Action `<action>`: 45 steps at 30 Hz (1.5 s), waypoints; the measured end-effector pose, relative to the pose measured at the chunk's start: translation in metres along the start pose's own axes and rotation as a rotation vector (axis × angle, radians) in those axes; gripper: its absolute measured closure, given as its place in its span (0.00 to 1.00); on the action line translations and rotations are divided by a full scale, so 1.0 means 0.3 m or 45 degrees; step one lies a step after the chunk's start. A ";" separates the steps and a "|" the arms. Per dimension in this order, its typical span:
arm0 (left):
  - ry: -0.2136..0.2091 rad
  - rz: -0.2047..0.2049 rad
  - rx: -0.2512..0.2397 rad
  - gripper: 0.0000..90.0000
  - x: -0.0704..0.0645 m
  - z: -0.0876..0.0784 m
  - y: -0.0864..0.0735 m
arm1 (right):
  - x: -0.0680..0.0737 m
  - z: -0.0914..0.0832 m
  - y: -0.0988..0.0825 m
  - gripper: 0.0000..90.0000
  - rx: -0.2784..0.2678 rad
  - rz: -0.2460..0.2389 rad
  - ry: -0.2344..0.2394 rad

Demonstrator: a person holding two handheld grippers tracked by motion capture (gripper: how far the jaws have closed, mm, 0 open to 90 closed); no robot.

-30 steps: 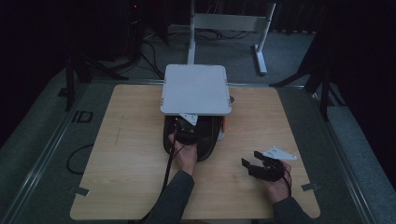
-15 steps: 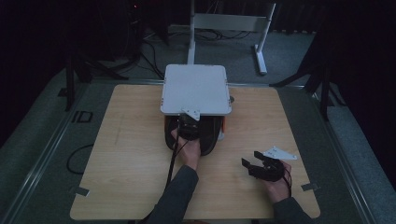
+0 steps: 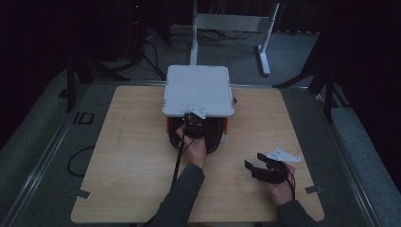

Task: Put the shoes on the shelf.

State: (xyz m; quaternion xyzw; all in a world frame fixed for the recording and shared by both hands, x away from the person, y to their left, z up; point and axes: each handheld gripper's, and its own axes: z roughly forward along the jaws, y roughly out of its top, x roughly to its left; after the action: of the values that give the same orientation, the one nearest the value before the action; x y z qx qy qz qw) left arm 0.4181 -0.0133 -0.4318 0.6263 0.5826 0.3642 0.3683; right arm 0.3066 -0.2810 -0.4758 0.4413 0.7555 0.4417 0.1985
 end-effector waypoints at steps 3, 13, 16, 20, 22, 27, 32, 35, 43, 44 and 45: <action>0.004 -0.007 -0.008 0.82 -0.004 0.005 0.010 | -0.002 -0.001 0.000 0.36 0.001 0.006 -0.001; 0.016 -0.025 -0.035 0.82 -0.008 0.024 0.020 | -0.004 -0.002 0.000 0.36 -0.001 0.009 0.000; 0.022 -0.028 -0.037 0.82 -0.011 0.028 0.021 | -0.004 -0.002 0.000 0.36 -0.001 0.010 0.001; 0.022 -0.032 -0.050 0.82 -0.012 0.036 0.021 | -0.006 -0.003 0.000 0.36 -0.003 0.011 0.000; 0.021 -0.034 -0.051 0.82 -0.009 0.040 0.021 | -0.006 -0.003 0.000 0.36 -0.003 0.012 0.000; 0.030 -0.033 -0.091 0.81 -0.013 0.043 0.015 | -0.006 -0.004 0.000 0.36 -0.004 0.011 -0.001; 0.048 -0.033 -0.106 0.81 -0.016 0.045 0.014 | -0.006 -0.005 0.000 0.36 -0.006 0.013 -0.002; 0.062 -0.040 -0.127 0.81 -0.022 0.049 0.011 | -0.007 -0.007 0.000 0.36 -0.009 0.015 -0.003; 0.000 -0.024 -0.128 0.60 -0.028 0.036 0.001 | -0.007 -0.012 -0.001 0.36 -0.013 0.013 -0.004; -0.040 -0.034 -0.115 0.58 -0.020 0.020 0.004 | -0.008 -0.013 -0.001 0.36 -0.015 0.014 -0.004; -0.056 -0.034 -0.108 0.57 -0.016 0.011 0.005 | -0.008 -0.014 -0.001 0.36 -0.016 0.014 -0.005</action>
State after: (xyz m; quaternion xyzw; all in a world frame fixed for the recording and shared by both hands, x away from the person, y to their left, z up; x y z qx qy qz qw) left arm 0.4214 -0.0183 -0.4320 0.6102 0.5666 0.3698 0.4122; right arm 0.3048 -0.2851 -0.4741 0.4449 0.7499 0.4468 0.2003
